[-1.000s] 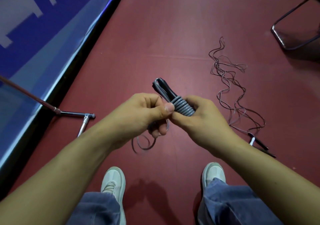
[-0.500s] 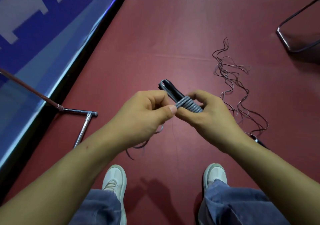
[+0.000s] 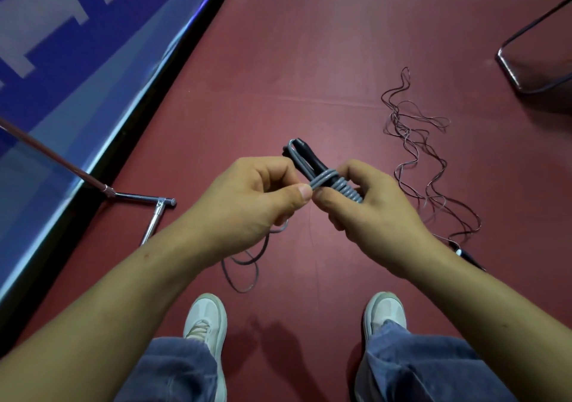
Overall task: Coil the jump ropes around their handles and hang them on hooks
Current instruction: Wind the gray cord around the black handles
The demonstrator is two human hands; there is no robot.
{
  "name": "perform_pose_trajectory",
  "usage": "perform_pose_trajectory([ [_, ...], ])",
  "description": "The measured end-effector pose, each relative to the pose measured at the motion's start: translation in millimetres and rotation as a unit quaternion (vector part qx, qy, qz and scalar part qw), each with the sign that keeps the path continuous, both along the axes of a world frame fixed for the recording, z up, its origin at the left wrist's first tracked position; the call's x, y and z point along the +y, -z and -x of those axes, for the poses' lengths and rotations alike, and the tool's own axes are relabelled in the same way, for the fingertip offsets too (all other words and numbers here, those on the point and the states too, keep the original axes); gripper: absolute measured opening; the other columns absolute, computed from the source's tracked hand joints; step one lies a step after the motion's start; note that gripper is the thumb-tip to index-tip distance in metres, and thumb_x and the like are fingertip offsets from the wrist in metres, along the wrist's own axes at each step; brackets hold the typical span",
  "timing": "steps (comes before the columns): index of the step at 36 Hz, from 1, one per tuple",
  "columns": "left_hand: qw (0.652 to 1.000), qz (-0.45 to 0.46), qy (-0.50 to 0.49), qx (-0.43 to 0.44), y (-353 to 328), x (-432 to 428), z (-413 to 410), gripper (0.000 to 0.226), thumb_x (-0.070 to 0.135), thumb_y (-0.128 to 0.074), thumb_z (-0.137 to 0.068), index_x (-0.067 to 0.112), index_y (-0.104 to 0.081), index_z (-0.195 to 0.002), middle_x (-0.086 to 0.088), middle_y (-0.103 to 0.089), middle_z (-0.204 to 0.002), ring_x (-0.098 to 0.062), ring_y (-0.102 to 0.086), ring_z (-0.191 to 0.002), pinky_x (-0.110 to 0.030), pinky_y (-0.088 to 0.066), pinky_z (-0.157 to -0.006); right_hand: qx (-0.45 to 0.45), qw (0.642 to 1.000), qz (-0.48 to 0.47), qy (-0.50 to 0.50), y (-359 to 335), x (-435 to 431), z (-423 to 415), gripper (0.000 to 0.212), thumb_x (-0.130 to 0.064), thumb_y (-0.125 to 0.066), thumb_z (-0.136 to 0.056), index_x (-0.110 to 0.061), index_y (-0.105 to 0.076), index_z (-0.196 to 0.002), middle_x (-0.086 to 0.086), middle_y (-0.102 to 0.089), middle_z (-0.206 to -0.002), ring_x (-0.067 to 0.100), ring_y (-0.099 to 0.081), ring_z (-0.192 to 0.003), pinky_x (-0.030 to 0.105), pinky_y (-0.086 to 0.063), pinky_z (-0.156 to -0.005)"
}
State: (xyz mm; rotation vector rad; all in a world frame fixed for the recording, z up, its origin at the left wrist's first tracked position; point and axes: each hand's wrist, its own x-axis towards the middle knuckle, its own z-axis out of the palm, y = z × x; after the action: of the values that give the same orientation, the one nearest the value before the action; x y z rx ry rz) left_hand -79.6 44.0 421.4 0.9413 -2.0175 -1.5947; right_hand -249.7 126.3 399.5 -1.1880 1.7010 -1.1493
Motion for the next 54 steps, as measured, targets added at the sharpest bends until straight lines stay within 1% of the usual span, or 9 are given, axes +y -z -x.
perform_pose_trajectory([
  [9,0.999,0.041,0.032,-0.001,-5.1,19.9,7.5,0.019,0.027,-0.064,-0.084,0.014,-0.061,-0.07,0.004,-0.048,-0.057,-0.012,-0.04,-0.054,-0.027,-0.033,-0.053,0.078,0.997,-0.003,-0.004,5.1,0.4,-1.3,0.037,-0.052,-0.051,-0.061,-0.021,-0.046,-0.08,0.006,-0.056,-0.06,0.015,-0.039,-0.054,0.035,-0.038,-0.051],
  [13,1.0,-0.009,0.022,0.017,-4.7,12.5,3.8,0.025,0.014,-0.068,-0.092,0.012,-0.059,-0.069,0.0,-0.051,-0.058,-0.013,-0.043,-0.054,-0.022,-0.038,-0.054,0.071,0.997,0.003,-0.011,0.6,-1.3,0.4,0.031,-0.05,-0.059,-0.072,-0.022,-0.048,-0.08,0.004,-0.054,-0.06,0.016,-0.041,-0.055,0.038,-0.038,-0.053],
  [17,0.999,-0.037,-0.014,0.011,-4.3,5.7,-1.4,0.025,0.023,-0.067,-0.082,0.003,-0.055,-0.07,-0.002,-0.05,-0.057,-0.017,-0.041,-0.055,-0.027,-0.034,-0.054,0.081,0.996,0.001,-0.037,-4.2,-2.9,0.8,0.028,-0.048,-0.057,-0.078,-0.022,-0.059,-0.086,0.017,-0.059,-0.065,0.022,-0.044,-0.054,0.043,-0.042,-0.053],
  [20,0.998,-0.047,-0.026,0.018,-4.9,3.8,-6.1,0.024,0.023,-0.066,-0.08,0.004,-0.055,-0.068,-0.002,-0.05,-0.056,-0.015,-0.041,-0.053,-0.024,-0.034,-0.053,0.055,0.997,0.005,-0.047,-4.9,-2.9,-0.9,0.03,-0.051,-0.052,-0.082,-0.023,-0.064,-0.085,0.008,-0.061,-0.064,0.028,-0.049,-0.057,0.039,-0.038,-0.053],
  [23,0.999,-0.042,-0.018,0.02,-6.0,5.2,-8.5,0.02,0.023,-0.066,-0.081,0.014,-0.058,-0.065,-0.003,-0.05,-0.055,-0.018,-0.04,-0.054,-0.026,-0.034,-0.053,0.037,0.998,0.009,-0.053,-5.3,-1.8,-2.1,0.026,-0.043,-0.051,-0.087,-0.021,-0.066,-0.087,-0.014,-0.062,-0.059,0.012,-0.05,-0.054,0.026,-0.037,-0.053],
  [32,0.998,-0.058,-0.018,0.034,-5.0,7.3,-4.4,0.023,0.023,-0.066,-0.082,0.005,-0.057,-0.071,-0.005,-0.051,-0.057,-0.019,-0.04,-0.057,-0.023,-0.033,-0.051,-0.048,0.998,0.023,-0.028,-8.4,-3.3,-1.9,0.031,-0.034,-0.049,-0.085,-0.007,-0.064,-0.086,0.006,-0.056,-0.058,0.014,-0.05,-0.05,0.023,-0.037,-0.047],
  [38,0.997,-0.058,-0.012,0.052,-4.6,12.5,1.6,0.026,0.021,-0.067,-0.085,-0.003,-0.06,-0.079,-0.008,-0.051,-0.061,-0.019,-0.042,-0.056,-0.026,-0.034,-0.053,-0.187,0.982,-0.021,-0.01,-10.0,-1.8,-4.9,0.029,-0.046,-0.054,-0.084,-0.022,-0.068,-0.075,0.012,-0.055,-0.06,0.019,-0.041,-0.043,0.019,-0.028,-0.041],
  [45,1.0,-0.011,0.02,0.007,-11.0,12.6,-0.8,0.022,0.016,-0.068,-0.095,0.007,-0.063,-0.076,0.004,-0.054,-0.057,-0.013,-0.046,-0.054,-0.028,-0.039,-0.057,-0.261,0.961,-0.095,-0.012,-13.9,-0.3,-5.9,0.061,-0.075,-0.055,-0.076,-0.015,-0.064,-0.087,0.012,-0.051,-0.062,0.017,-0.031,-0.044,0.024,-0.019,-0.047],
  [54,1.0,0.006,0.011,-0.014,-16.3,0.7,-9.2,0.019,0.03,-0.066,-0.085,0.014,-0.068,-0.076,0.005,-0.057,-0.057,-0.014,-0.048,-0.056,-0.035,-0.04,-0.06,-0.341,0.929,-0.137,-0.045,-15.9,-0.7,-4.4,0.039,-0.055,-0.047,-0.097,-0.021,-0.063,-0.105,0.007,-0.05,-0.062,0.012,-0.03,-0.039,0.018,-0.017,-0.04],
])
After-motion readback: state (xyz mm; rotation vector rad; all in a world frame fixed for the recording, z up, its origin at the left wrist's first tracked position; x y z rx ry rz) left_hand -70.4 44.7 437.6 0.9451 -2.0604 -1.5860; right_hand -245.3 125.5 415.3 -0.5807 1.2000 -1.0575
